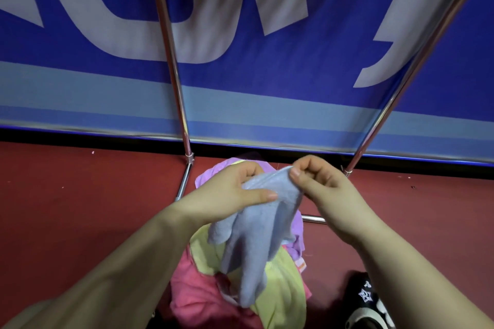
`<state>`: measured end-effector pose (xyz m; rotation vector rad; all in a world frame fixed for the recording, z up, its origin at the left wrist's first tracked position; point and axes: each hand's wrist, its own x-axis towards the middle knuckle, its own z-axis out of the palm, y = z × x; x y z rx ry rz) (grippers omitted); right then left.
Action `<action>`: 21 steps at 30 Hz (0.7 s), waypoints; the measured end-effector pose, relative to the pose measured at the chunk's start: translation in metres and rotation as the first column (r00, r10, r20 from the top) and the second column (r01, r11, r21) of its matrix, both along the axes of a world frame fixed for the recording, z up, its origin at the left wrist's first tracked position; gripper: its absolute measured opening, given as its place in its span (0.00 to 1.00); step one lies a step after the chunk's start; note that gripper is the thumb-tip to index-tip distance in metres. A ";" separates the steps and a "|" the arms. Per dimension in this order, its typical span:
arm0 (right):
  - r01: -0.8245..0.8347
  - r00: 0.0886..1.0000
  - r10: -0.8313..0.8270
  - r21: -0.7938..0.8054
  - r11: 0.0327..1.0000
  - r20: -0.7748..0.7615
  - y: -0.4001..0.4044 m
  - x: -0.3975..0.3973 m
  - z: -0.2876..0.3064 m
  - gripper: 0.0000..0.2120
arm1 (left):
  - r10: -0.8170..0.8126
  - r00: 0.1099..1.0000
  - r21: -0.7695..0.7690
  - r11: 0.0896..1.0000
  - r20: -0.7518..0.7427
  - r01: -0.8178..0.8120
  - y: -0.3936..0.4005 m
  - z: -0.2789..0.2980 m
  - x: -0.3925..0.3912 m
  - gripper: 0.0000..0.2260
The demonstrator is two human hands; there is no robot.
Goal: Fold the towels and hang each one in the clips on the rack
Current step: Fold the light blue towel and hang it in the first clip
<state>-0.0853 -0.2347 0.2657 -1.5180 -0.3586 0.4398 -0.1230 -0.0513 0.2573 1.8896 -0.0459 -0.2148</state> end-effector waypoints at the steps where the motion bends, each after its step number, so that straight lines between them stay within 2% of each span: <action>1: 0.022 1.000 -0.022 0.022 1.000 0.005 -0.002 0.001 0.001 0.09 | 0.010 1.000 -0.007 1.000 0.010 -0.010 0.003 -0.002 0.001 0.11; 3: 0.062 0.998 -0.061 0.070 0.996 -0.004 -0.009 0.004 0.006 0.07 | 0.059 0.997 -0.003 0.998 0.050 -0.059 0.011 -0.006 0.003 0.10; 5: 0.122 0.992 -0.122 0.105 0.987 0.002 -0.019 0.010 0.009 0.11 | 0.116 0.991 0.034 0.992 0.065 -0.119 0.018 -0.006 0.005 0.09; 6: 0.155 0.987 -0.157 0.102 0.983 0.016 -0.023 0.012 0.011 0.08 | 0.129 0.990 0.037 0.991 0.062 -0.132 0.020 -0.005 0.005 0.07; 10: 0.262 0.962 -0.261 0.000 0.965 0.075 -0.034 0.016 0.011 0.09 | 0.123 0.992 0.027 0.992 0.027 -0.124 0.021 -0.003 0.004 0.05; 12: 0.288 0.953 -0.275 -0.100 0.952 0.123 -0.036 0.015 0.009 0.09 | 0.132 0.991 -0.069 0.989 -0.015 -0.133 0.018 -0.005 0.004 0.08; 14: 0.277 0.954 -0.235 -0.243 0.930 0.188 -0.034 0.012 0.005 0.06 | 0.158 0.985 -0.187 0.968 -0.065 -0.168 0.013 -0.005 0.004 0.08; 16: 0.230 0.965 -0.173 -0.313 0.921 0.198 -0.028 0.006 0.001 0.01 | 0.149 0.984 -0.243 0.955 -0.095 -0.168 0.005 -0.006 0.001 0.07; 19: 0.071 0.994 -0.048 -0.247 0.966 0.097 -0.017 -0.003 -0.006 0.15 | 0.081 0.989 -0.296 0.948 -0.127 -0.116 -0.010 -0.005 -0.002 0.10; 21: -0.010 1.000 0.016 -0.210 0.978 0.027 -0.010 -0.006 -0.006 0.14 | 0.057 0.987 -0.352 0.930 -0.150 -0.107 -0.016 -0.004 -0.003 0.13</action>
